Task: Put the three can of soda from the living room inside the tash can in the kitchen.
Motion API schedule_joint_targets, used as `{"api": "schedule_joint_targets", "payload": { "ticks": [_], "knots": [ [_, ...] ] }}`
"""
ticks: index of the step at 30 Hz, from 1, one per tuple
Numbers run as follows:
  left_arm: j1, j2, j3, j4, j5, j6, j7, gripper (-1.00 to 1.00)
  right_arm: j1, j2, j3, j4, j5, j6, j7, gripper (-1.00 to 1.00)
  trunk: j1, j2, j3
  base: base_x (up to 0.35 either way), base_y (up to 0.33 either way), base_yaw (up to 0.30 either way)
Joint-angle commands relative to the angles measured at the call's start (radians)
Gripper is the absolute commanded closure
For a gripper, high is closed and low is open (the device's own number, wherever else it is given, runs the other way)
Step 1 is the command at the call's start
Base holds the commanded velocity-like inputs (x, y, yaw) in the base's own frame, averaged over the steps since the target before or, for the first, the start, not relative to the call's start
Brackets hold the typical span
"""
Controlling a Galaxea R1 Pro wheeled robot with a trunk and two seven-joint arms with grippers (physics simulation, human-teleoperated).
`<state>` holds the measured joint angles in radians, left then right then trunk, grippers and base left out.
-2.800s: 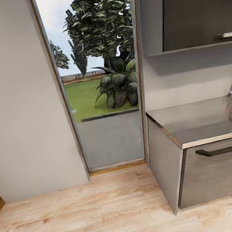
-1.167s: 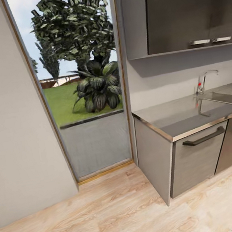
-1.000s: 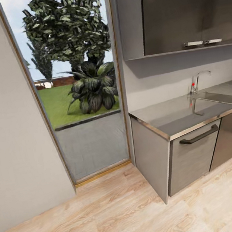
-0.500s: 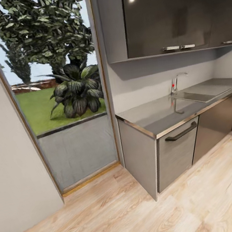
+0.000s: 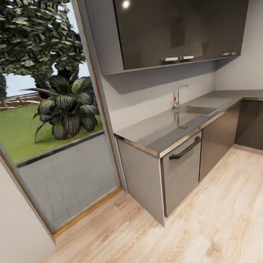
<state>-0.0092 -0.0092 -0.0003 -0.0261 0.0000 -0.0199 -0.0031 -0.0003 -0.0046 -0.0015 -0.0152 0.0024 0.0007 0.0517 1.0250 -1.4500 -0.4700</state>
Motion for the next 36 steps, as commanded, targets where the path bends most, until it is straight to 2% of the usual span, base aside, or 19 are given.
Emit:
{"api": "schedule_joint_targets", "payload": {
  "ticks": [1,36],
  "knots": [
    [0.000,0.000,0.000,0.000,0.000,0.000,0.000,-1.00,0.000,0.000,0.000,0.000,0.000,0.000,0.000,-1.00,0.000,0.000,0.000,0.000,0.003,-0.287],
    [0.000,0.000,-0.004,0.000,0.000,0.000,0.000,-1.00,0.000,-0.002,0.000,0.001,0.001,-0.001,0.000,-1.00,0.000,0.000,0.000,0.000,0.000,-0.287]
  ]
}}
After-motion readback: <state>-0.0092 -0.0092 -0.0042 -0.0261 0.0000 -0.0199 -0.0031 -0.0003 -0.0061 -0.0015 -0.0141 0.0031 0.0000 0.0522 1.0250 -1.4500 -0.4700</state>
